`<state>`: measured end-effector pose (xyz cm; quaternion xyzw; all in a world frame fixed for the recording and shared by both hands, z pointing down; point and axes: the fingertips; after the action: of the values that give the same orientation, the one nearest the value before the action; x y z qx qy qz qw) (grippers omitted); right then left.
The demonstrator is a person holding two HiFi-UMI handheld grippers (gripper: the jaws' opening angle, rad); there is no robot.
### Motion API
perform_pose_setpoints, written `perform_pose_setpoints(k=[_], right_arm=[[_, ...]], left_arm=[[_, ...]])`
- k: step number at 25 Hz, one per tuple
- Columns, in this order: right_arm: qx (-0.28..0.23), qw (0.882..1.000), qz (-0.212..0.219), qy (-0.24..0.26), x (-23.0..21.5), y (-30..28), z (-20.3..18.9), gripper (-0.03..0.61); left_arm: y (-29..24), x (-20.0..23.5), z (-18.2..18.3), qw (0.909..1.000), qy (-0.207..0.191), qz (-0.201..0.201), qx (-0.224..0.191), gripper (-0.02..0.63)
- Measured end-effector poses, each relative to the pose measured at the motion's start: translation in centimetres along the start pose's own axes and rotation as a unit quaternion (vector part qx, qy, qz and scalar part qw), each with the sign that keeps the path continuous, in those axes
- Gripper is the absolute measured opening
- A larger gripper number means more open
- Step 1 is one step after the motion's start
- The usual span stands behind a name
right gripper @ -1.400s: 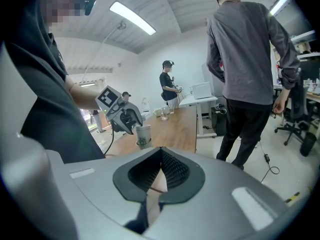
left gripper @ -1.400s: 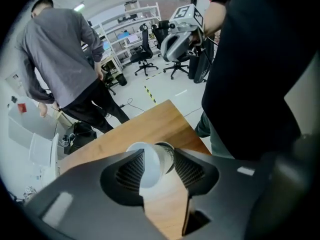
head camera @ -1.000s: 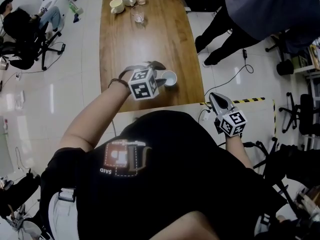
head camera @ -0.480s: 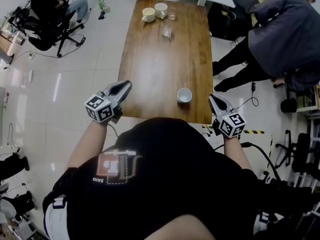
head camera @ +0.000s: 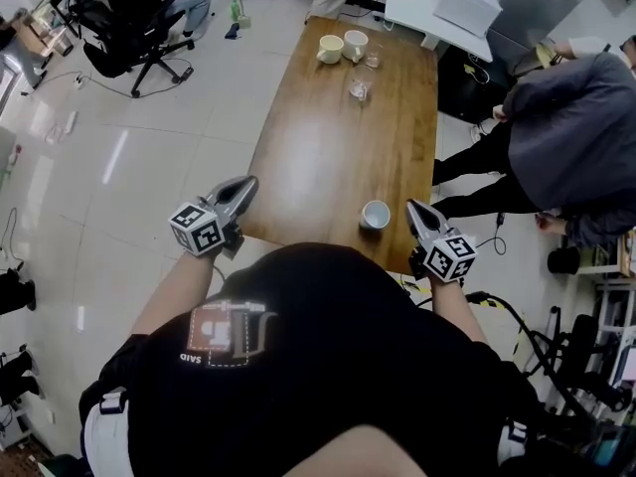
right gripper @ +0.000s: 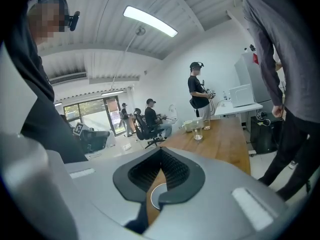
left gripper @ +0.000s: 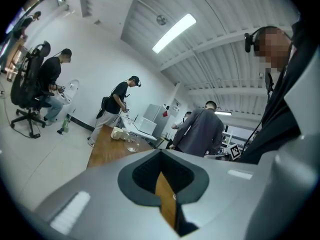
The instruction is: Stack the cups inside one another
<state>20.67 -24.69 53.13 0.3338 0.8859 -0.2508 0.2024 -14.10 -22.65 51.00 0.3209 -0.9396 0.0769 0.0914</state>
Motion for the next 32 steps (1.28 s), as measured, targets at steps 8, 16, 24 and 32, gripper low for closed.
perform_pose_setpoints(k=[8, 16, 24, 32], right_arm=[[-0.005, 1.000, 0.005, -0.011, 0.2, 0.4, 0.0, 0.012], [0.004, 1.000, -0.012, -0.012, -0.7, 0.7, -0.8, 0.012], [0.009, 1.000, -0.016, -0.007, -0.6, 0.9, -1.0, 0.012], [0.019, 1.000, -0.012, 0.003, -0.3, 0.8, -1.5, 0.012]], left_arm=[[-0.4, -0.7, 1.4, 0.9998, -0.009, -0.016, -0.008, 0.002], [-1.2, -1.6, 1.4, 0.9993, -0.019, -0.033, -0.007, 0.002], [-1.3, -1.9, 1.3, 0.9992, -0.017, -0.037, -0.005, 0.002], [-1.4, -2.2, 1.1, 0.9990, -0.018, -0.041, -0.004, 0.002]])
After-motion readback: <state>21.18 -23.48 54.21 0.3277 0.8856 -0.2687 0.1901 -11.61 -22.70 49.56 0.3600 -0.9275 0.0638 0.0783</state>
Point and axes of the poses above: the fingertips, and each gripper's own axes: y backward along the fingers, x to its left, z out of its top, and after that the axes turned 15 degrees about -y, right-handed
